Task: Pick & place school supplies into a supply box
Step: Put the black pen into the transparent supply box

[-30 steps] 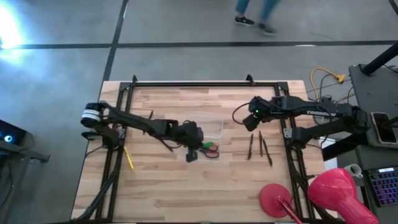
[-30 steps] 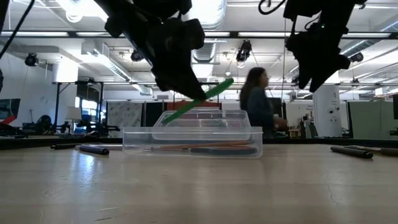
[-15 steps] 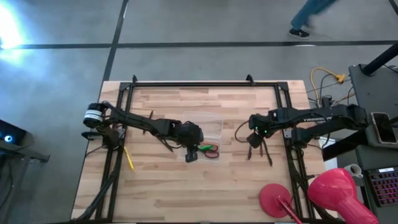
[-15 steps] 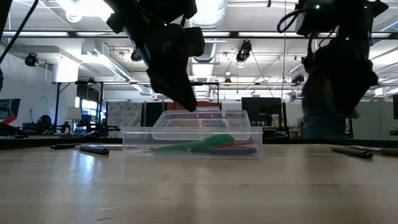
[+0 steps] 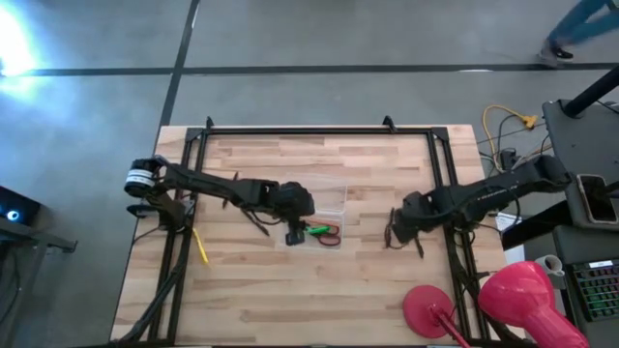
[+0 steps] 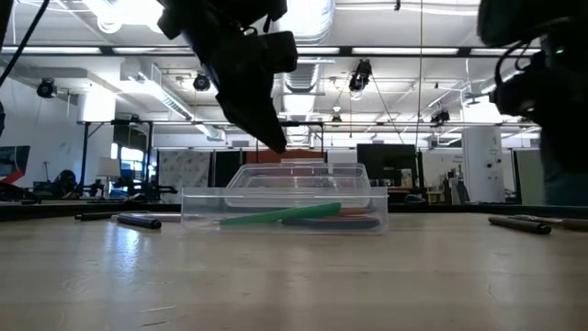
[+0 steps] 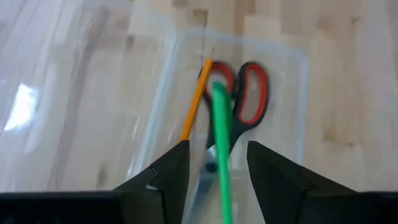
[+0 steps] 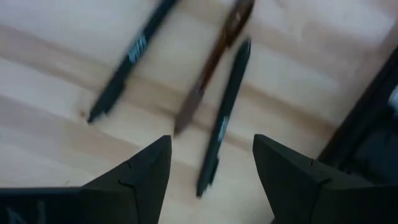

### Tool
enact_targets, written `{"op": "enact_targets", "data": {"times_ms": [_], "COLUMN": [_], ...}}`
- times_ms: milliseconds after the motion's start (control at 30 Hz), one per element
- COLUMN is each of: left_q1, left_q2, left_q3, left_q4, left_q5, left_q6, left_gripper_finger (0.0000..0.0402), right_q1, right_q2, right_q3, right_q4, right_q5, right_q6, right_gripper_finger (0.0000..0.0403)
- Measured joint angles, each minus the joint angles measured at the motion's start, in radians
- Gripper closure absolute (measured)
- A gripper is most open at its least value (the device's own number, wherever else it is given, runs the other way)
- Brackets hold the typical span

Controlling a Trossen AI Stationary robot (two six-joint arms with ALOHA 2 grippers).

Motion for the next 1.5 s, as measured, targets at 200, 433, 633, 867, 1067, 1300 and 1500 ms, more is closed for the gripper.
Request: {"op": "enact_targets", "data": {"times_ms": [200,433,633,867,1067,1300,1500], "left_q1": [0.002,0.020,0.024,0.030,0.030,0.030,0.029], "left_q2": [-0.002,-0.027,-0.046,-0.101,-0.173,-0.281,-0.393], "left_q3": [-0.001,-0.001,-0.003,-0.045,-0.111,-0.223,-0.315], "left_q4": [-0.028,-0.059,-0.124,-0.151,-0.156,-0.146,-0.098], "left_q5": [0.004,0.002,0.002,-0.003,-0.024,-0.024,-0.024], "left_q6": [0.001,0.068,0.087,0.094,0.049,-0.068,-0.157], "left_gripper_finger": [0.0256,0.0256,0.0256,0.0255,0.0255,0.0255,0.0255], "right_q1": [0.110,0.148,0.147,0.147,0.147,0.149,0.160], "right_q2": [0.000,0.004,0.004,0.045,0.119,0.155,0.151], "right_q3": [-0.058,-0.148,-0.232,-0.257,-0.227,-0.168,-0.047], "right_q4": [0.012,0.155,0.246,0.271,0.290,0.291,0.313], "right_q5": [-0.045,-0.034,-0.036,-0.052,-0.037,0.031,0.287], "right_q6": [0.151,0.247,0.366,0.400,0.382,0.397,0.425], "right_gripper_finger": [0.0183,0.0183,0.0187,0.0249,0.0334,0.0385,0.0386]}}
